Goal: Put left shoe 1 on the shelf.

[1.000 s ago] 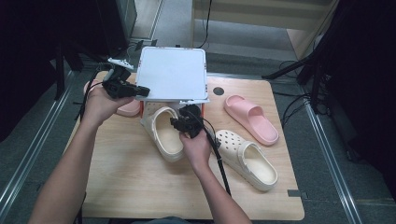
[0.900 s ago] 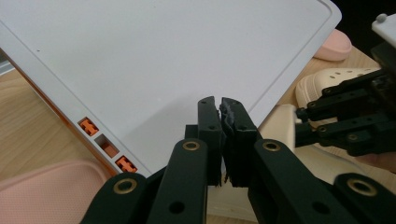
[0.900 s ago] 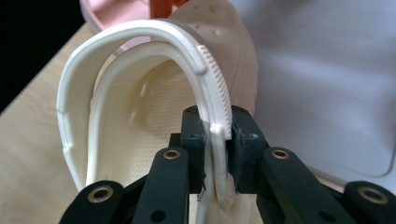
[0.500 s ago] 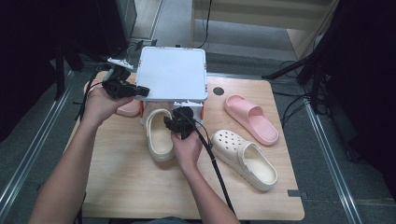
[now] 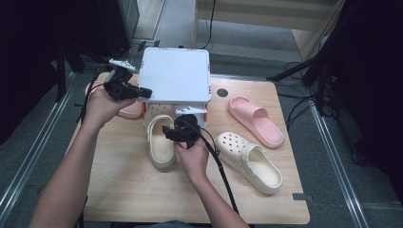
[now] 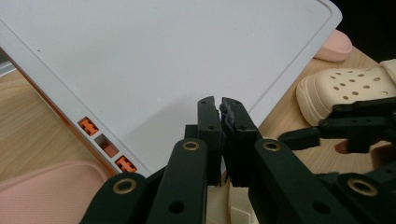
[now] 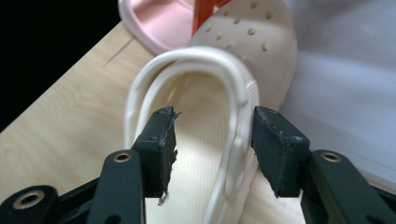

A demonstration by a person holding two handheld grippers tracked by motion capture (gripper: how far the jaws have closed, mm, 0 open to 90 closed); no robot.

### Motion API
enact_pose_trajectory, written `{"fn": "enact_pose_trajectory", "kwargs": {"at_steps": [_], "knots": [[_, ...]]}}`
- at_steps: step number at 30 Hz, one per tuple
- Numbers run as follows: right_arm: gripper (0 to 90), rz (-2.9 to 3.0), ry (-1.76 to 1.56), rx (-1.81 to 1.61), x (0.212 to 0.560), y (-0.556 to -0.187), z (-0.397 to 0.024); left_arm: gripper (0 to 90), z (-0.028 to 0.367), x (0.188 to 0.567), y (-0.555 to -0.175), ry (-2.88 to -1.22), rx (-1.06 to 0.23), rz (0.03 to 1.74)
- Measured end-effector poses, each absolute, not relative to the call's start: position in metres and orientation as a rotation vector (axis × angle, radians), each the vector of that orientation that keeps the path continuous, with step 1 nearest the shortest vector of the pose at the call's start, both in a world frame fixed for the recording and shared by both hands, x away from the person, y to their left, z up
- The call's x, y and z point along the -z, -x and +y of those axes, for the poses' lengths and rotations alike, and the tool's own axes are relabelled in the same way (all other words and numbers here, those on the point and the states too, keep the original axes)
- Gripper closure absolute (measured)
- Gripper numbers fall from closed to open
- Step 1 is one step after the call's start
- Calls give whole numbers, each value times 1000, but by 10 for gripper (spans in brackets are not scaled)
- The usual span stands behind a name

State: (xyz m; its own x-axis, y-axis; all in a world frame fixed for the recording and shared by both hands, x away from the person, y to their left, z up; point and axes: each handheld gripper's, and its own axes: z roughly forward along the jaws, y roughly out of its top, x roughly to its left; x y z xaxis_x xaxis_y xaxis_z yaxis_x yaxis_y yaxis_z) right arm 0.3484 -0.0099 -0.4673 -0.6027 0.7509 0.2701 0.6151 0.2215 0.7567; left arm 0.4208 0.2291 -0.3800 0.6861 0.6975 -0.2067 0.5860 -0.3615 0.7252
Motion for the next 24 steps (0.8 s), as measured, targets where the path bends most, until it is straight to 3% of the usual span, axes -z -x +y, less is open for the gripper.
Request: {"fn": "enact_pose_trajectory", "kwargs": {"at_steps": [8,13,19,24], "knots": [[526,2399,-1232,-1332,461,-314,-22,865,229,380,-421,-2068,-165,990],[656,2473,-1182,-1303,471,-293,-23,893,229,380,-421,-2070,-177,999],[882,2553,-1140,-1341,476,-274,-24,892,229,380,-421,-2066,-176,998],[900,2601,-1142,-1365,488,-253,-26,892,229,380,-421,-2067,-178,998]]}}
